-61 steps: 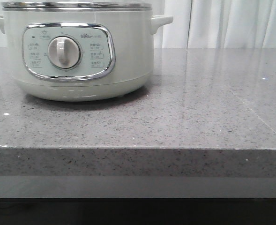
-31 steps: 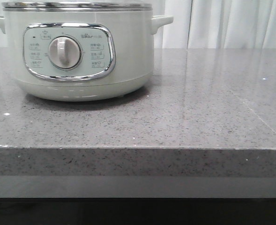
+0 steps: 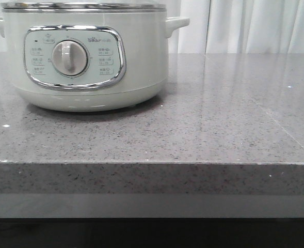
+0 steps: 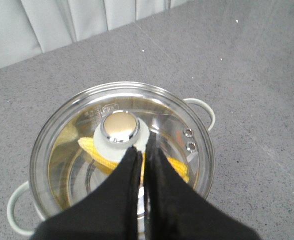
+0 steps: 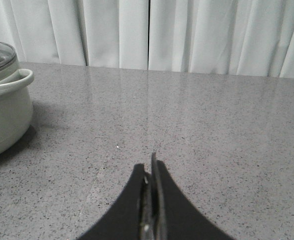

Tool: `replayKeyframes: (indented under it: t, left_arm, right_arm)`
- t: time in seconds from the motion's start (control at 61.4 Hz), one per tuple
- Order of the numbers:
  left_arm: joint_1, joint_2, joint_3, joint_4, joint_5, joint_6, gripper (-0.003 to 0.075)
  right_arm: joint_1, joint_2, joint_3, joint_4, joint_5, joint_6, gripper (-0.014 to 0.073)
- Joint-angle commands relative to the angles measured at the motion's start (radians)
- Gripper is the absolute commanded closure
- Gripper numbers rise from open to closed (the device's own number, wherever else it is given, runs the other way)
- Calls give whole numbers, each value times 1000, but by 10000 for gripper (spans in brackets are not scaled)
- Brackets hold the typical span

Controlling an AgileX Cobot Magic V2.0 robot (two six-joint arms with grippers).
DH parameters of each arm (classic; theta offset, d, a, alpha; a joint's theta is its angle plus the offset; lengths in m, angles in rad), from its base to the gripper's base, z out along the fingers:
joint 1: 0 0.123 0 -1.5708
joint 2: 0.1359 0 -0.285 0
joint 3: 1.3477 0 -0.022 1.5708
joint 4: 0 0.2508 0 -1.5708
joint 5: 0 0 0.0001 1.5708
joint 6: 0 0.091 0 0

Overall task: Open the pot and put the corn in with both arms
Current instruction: 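Release the lid knob and raise the left gripper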

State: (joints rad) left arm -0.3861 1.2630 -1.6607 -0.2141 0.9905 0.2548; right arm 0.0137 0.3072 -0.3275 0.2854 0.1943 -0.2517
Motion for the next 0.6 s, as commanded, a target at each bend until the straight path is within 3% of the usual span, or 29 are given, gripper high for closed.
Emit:
replayKeyframes:
  t: [0.0,0.407,0.586]
  left_arm:
    - [0,-128,127,-17,-194,5,738]
    - [0,-657,818,-47,-624,5,738]
    - [0,-907,1028,-47,-694,5,738]
  right_arm:
    - [3,5,-24,5,-84,-7,662]
    - [3,5,-24,5,-83,-7,662]
    - [3,5,-24,5,-83,-7,662]
